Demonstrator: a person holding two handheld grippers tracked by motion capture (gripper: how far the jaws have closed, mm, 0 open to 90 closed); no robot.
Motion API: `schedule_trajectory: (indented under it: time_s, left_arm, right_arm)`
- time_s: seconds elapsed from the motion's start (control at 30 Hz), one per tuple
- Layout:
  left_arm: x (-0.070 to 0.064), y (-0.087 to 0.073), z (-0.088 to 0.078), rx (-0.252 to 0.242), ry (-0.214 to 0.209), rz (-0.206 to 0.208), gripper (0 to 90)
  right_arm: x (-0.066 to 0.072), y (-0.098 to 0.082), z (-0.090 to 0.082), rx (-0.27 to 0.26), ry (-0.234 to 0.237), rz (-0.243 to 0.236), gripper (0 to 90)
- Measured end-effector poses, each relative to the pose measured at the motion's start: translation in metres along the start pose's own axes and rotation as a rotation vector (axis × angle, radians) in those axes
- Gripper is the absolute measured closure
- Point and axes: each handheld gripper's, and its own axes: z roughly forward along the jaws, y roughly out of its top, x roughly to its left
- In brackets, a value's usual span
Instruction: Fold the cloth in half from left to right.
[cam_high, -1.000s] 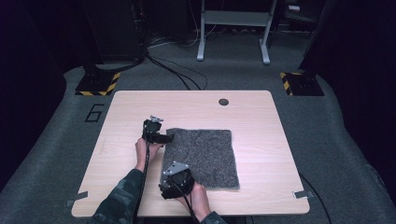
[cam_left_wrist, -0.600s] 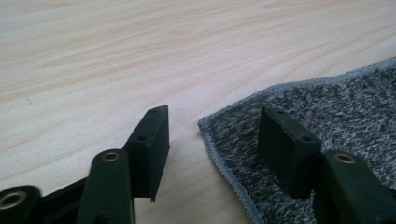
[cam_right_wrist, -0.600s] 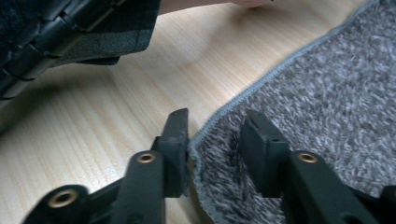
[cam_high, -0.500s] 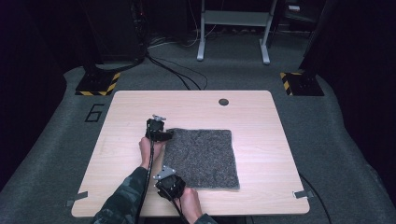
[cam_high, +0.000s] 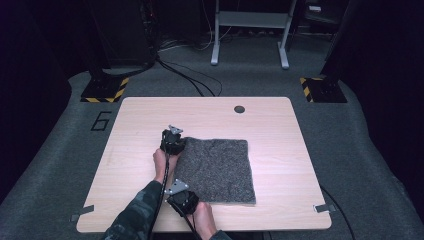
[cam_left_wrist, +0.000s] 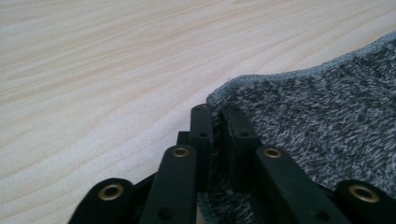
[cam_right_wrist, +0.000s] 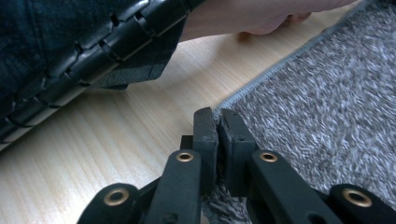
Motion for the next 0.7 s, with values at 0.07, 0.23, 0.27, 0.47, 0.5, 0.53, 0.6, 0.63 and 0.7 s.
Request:
schedule_trajectory:
  time_s: [0.07, 0.23, 0.27, 0.47, 0.5, 0.53, 0.6, 0.63, 0.7]
  left_arm:
    - [0.0, 0.0, 0.0, 0.0, -0.004, 0.002, 86.1]
    - [0.004, 0.001, 0.0, 0.001, -0.013, -0.012, 86.8]
    - [0.004, 0.001, 0.0, -0.005, -0.016, -0.021, 86.9]
    - [0.01, 0.003, -0.006, -0.008, -0.025, -0.049, 86.9]
    - [0.01, 0.003, -0.006, -0.012, -0.022, -0.049, 86.9]
    - [0.01, 0.004, -0.008, -0.003, -0.028, -0.046, 86.9]
    - [0.011, 0.006, -0.009, -0.008, -0.028, -0.046, 86.9]
    - [0.011, 0.008, -0.011, -0.008, -0.033, -0.05, 86.9]
    - [0.012, 0.012, -0.014, -0.01, -0.033, -0.039, 86.9]
  right_arm:
    - [0.0, -0.002, -0.001, -0.006, -0.004, 0.015, 86.9]
    - [-0.003, -0.006, -0.004, -0.015, 0.008, 0.031, 87.5]
    - [-0.004, -0.007, -0.006, -0.03, 0.004, 0.029, 87.6]
    - [-0.008, -0.009, -0.017, -0.068, 0.0, 0.034, 87.7]
    - [-0.009, -0.009, -0.019, -0.077, 0.004, 0.039, 87.7]
    - [-0.009, -0.008, -0.021, -0.082, 0.006, 0.039, 87.7]
    - [-0.01, -0.007, -0.026, -0.1, 0.001, 0.046, 87.7]
    - [-0.01, -0.007, -0.029, -0.113, 0.0, 0.049, 87.7]
    - [-0.012, -0.007, -0.032, -0.126, -0.004, 0.06, 87.8]
